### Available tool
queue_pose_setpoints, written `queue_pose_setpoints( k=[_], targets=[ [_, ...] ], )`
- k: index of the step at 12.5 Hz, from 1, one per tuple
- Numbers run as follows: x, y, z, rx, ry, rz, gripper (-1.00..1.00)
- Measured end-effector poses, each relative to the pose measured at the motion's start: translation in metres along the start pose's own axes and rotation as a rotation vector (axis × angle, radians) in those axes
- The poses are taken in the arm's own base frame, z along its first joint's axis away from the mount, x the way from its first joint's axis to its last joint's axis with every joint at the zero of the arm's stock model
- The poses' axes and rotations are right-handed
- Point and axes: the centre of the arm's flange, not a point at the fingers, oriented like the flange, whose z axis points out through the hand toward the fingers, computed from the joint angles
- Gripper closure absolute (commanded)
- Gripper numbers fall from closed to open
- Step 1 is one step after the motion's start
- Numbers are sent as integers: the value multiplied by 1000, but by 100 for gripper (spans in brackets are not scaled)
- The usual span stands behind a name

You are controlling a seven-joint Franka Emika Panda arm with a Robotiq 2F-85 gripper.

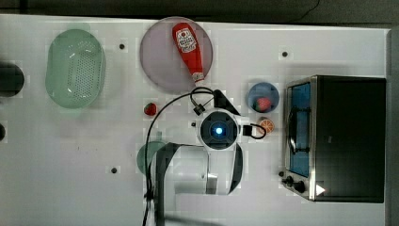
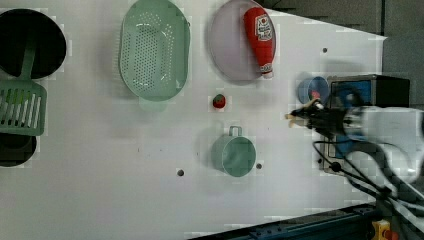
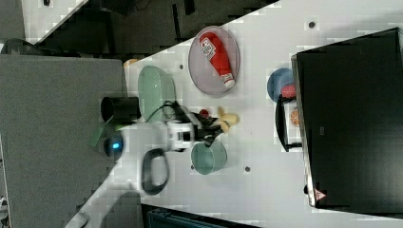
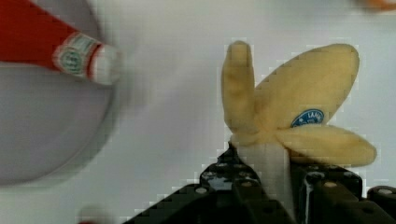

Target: Pick banana from table and place on oven.

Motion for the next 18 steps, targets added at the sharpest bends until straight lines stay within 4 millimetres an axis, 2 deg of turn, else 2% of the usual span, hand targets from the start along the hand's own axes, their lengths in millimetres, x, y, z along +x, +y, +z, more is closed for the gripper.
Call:
queue_pose_setpoints(
  k=[2, 5, 7, 8, 9, 11, 12, 15, 16, 18],
  targets=[
    [8, -3, -89, 31, 22, 6, 48],
    [9, 17, -215, 57, 61, 18, 48],
    [12, 34, -268, 97, 82, 46, 48],
    [16, 41, -279, 119, 93, 64, 48],
    [23, 49, -282, 121, 100, 75, 48],
    [53, 69, -265, 104, 75, 81, 48],
    [72, 83, -245, 69, 45, 81, 48],
    [136, 147, -187, -74, -9, 129, 48],
    [157, 162, -175, -89, -29, 125, 48],
    [203, 191, -164, -134, -27, 99, 48]
  ],
)
